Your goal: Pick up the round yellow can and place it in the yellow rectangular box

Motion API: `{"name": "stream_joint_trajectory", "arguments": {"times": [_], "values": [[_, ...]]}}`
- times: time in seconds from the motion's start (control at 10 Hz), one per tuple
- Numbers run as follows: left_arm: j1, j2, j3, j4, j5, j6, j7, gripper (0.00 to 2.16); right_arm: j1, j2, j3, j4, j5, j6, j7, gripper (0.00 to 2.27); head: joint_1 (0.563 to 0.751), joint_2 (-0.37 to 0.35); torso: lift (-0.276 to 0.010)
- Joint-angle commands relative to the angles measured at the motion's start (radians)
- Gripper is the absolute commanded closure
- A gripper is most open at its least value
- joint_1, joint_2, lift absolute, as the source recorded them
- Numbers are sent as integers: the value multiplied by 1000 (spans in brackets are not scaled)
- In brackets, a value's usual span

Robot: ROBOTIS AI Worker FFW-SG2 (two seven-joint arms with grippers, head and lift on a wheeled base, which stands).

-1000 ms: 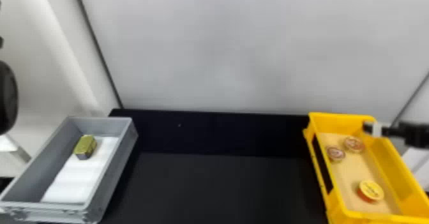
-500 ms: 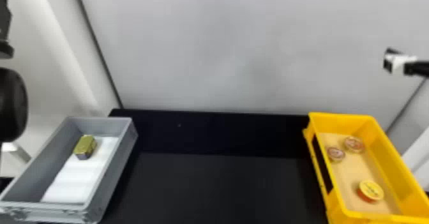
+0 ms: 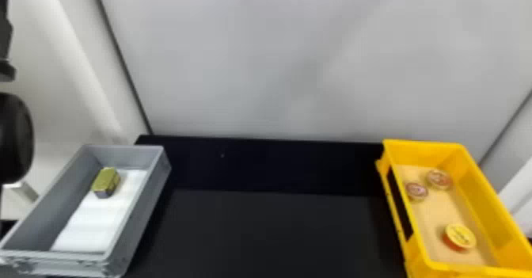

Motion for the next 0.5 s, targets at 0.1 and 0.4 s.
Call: {"name": "stream_joint_trajectory", "arguments": {"times": [0.1, 0.4], "values": [[18, -7, 18, -2, 0, -9, 3, 127, -12, 0, 39, 1, 112, -442, -72, 231, 663, 54, -10], [41, -42, 34, 7, 0, -44, 15, 127, -13, -37, 35, -2, 135, -769, -258, 233, 663, 54, -10]]}}
